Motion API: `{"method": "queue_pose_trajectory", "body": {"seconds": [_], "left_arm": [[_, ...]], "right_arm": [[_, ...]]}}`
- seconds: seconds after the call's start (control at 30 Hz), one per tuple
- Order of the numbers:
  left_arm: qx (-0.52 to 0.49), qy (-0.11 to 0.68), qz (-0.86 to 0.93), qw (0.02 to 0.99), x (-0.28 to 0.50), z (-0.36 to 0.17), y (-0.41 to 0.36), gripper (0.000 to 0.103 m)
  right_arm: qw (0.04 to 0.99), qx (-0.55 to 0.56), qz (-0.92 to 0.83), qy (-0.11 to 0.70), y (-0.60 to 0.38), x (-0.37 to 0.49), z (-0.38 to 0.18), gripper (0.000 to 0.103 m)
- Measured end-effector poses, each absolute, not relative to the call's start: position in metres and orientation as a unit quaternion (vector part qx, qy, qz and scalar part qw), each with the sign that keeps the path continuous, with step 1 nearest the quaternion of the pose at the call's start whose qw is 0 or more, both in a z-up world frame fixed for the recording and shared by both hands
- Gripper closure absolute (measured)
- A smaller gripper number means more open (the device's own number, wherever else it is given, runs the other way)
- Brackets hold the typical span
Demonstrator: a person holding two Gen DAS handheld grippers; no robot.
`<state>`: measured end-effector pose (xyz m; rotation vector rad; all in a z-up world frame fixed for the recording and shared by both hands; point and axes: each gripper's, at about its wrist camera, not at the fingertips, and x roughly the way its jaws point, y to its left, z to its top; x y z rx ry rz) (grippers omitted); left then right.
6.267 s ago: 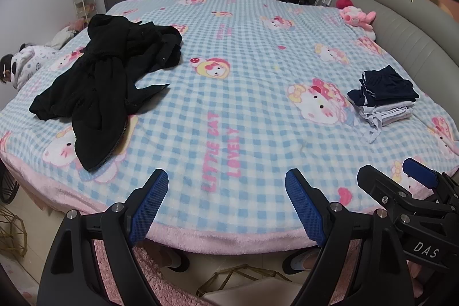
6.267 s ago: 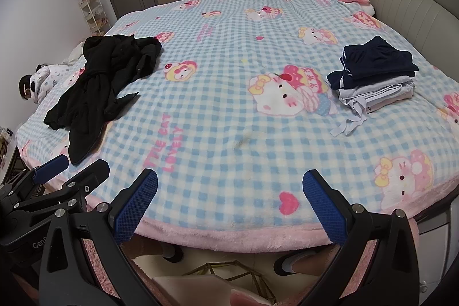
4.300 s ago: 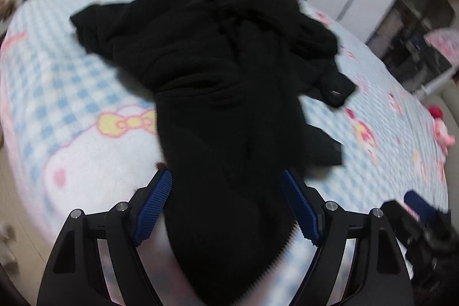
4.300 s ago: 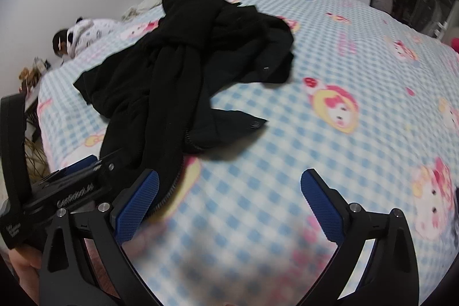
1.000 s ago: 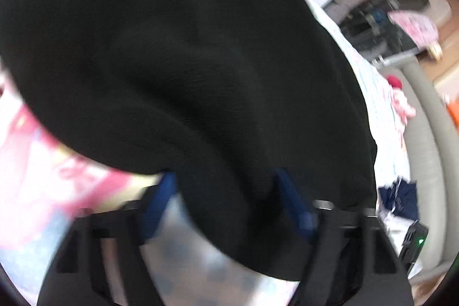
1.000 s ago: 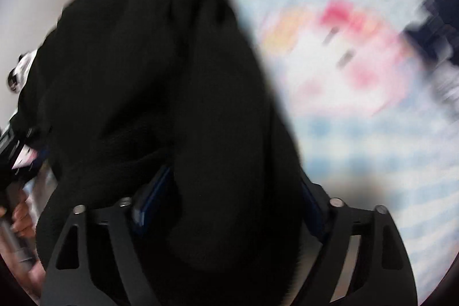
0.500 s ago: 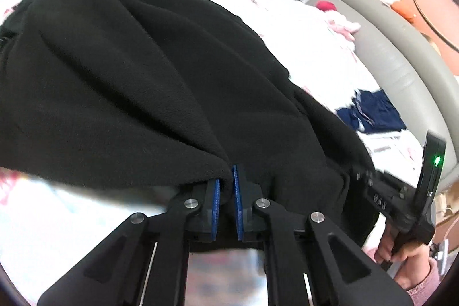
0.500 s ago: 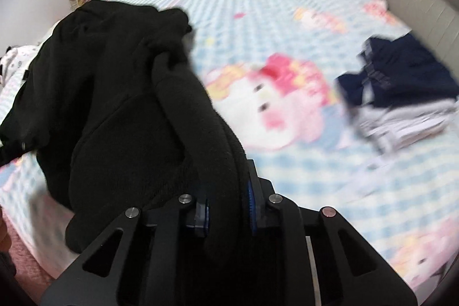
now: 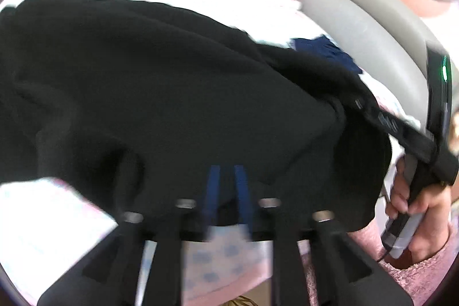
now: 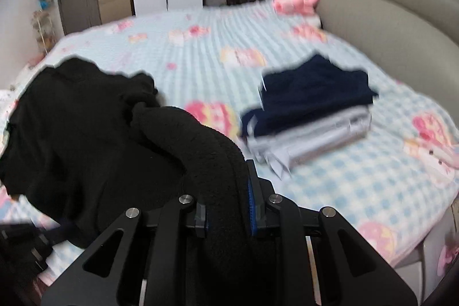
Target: Fold clothes
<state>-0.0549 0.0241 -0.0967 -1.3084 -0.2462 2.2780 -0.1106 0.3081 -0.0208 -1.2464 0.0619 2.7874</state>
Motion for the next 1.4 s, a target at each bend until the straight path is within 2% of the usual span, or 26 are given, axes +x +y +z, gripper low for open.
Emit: {"method": "queue_pose_trajectory", "body": {"seconds": [0.03,0.1,0.17,0.2,0.23,0.3,0.4,0.57,0.67,0.7,0.73,0.77,0.83,0.9,0.93,1.1,1.2,1.4], "left_arm": [[-0.483,-0.1,0.839,0.229,-0.061,-0.1,0.01,0.047],[-0.481,-0.109,0.849,0.187,-0.072,-0.102,-0.016,0.047],[-0.469,-0.101,0.867,0.131,-0.08,-0.105,-0.049,0.046],[-0.463,-0.096,0.875,0.102,-0.087,-0.105,-0.065,0.041],[-0.46,-0.088,0.881,0.072,-0.101,-0.11,-0.095,0.032],[-0.453,-0.07,0.889,0.004,-0.119,-0.114,-0.125,0.025],[-0.456,-0.064,0.887,-0.043,-0.143,-0.126,-0.163,0.02],[-0.549,-0.119,0.827,-0.028,-0.182,-0.182,-0.194,0.012],[-0.553,-0.099,0.826,-0.034,-0.183,-0.192,-0.188,0.012],[-0.552,-0.086,0.829,-0.031,-0.182,-0.191,-0.184,0.021],[-0.55,-0.073,0.831,-0.026,-0.181,-0.189,-0.18,0.038],[-0.544,-0.063,0.837,-0.015,-0.178,-0.185,-0.175,0.047],[-0.534,-0.041,0.845,0.002,-0.171,-0.179,-0.167,0.08],[-0.525,-0.018,0.851,0.021,-0.162,-0.174,-0.158,0.092],[-0.522,-0.024,0.852,0.032,-0.158,-0.17,-0.159,0.093],[-0.498,-0.055,0.861,0.081,-0.127,-0.139,-0.17,0.095],[-0.478,-0.067,0.87,0.103,-0.096,-0.116,-0.184,0.095],[-0.459,-0.118,0.87,0.136,-0.035,-0.091,-0.217,0.095]], "right_arm": [[0.035,-0.42,0.906,0.031,0.31,-0.112,-0.027,0.082],[0.028,-0.421,0.906,0.036,0.303,-0.114,-0.033,0.075],[0.017,-0.403,0.915,0.032,0.293,-0.12,-0.031,0.06],[0.006,-0.392,0.919,0.032,0.287,-0.124,-0.028,0.034],[-0.006,-0.381,0.924,0.033,0.281,-0.128,-0.025,0.019],[-0.049,-0.366,0.929,0.03,0.266,-0.141,-0.023,0.018],[-0.091,-0.38,0.92,0.017,0.241,-0.171,-0.037,0.015],[-0.056,-0.475,0.878,0.002,0.22,-0.216,-0.104,0.014],[-0.051,-0.522,0.851,0.009,0.212,-0.226,-0.139,0.013],[-0.054,-0.525,0.85,0.0,0.208,-0.224,-0.141,0.016],[-0.055,-0.524,0.85,-0.013,0.203,-0.22,-0.141,0.03],[-0.056,-0.523,0.85,-0.025,0.198,-0.216,-0.141,0.038],[-0.06,-0.513,0.856,-0.035,0.195,-0.207,-0.134,0.066],[-0.062,-0.495,0.866,-0.031,0.202,-0.2,-0.123,0.076],[-0.06,-0.483,0.873,-0.03,0.206,-0.197,-0.116,0.08],[-0.036,-0.416,0.908,-0.041,0.219,-0.182,-0.067,0.086],[-0.025,-0.38,0.924,-0.016,0.238,-0.169,-0.038,0.091],[-0.018,-0.348,0.937,-0.009,0.266,-0.127,-0.006,0.094]]}}
